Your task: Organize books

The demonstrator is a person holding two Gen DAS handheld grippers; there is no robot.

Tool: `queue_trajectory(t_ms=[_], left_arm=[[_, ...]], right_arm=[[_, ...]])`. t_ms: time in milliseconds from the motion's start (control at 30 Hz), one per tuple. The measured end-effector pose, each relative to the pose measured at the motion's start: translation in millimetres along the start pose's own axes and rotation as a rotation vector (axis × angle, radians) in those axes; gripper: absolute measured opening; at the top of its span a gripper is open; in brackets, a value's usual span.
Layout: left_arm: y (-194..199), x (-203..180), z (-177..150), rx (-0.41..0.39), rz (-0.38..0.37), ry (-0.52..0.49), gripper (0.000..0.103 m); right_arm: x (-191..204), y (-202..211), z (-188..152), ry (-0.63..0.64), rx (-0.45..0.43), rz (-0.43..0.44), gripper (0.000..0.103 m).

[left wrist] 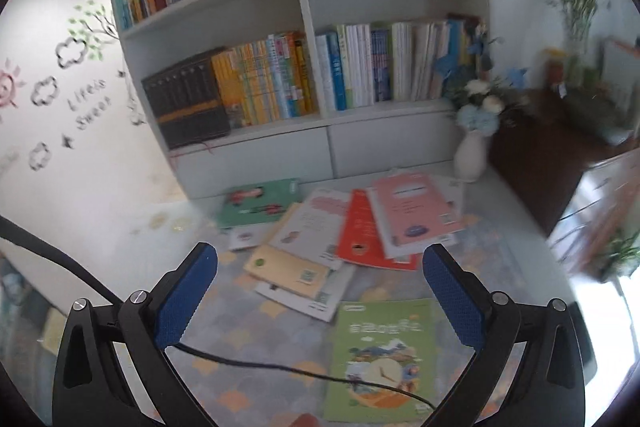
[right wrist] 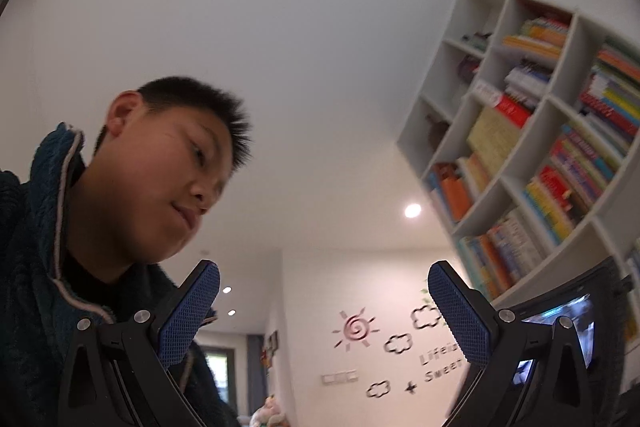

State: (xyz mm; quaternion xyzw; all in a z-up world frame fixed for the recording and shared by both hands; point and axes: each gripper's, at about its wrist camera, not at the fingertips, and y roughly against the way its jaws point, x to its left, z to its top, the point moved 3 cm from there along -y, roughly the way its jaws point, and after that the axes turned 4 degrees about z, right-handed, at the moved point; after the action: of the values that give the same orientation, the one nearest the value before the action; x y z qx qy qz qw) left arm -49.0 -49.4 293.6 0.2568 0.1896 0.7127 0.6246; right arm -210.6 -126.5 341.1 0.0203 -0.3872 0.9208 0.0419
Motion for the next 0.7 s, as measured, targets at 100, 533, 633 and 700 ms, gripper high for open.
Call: queue_trajectory(t_ms=[100, 533, 633, 700], left_arm=[[10, 29, 1, -0.019, -0.258, 0.088, 0.103], [101, 134, -8, -0.426, -0.838, 0.384, 0.103], [103, 163, -13, -0.492, -0.778, 0.376, 0.103], [99, 197, -23, -0.587, -0.618, 0.436, 0.102]], right_arm=[[4, -16, -6, -0.018, 0.043, 0.008, 0.103], [59, -13, -4, 0.025, -0.052, 0.013, 0.103], [68, -12, -2, 0.022, -0.092, 0.018, 0.103], [70, -4, 3, 0.009, -0.134, 0.005, 0.103]])
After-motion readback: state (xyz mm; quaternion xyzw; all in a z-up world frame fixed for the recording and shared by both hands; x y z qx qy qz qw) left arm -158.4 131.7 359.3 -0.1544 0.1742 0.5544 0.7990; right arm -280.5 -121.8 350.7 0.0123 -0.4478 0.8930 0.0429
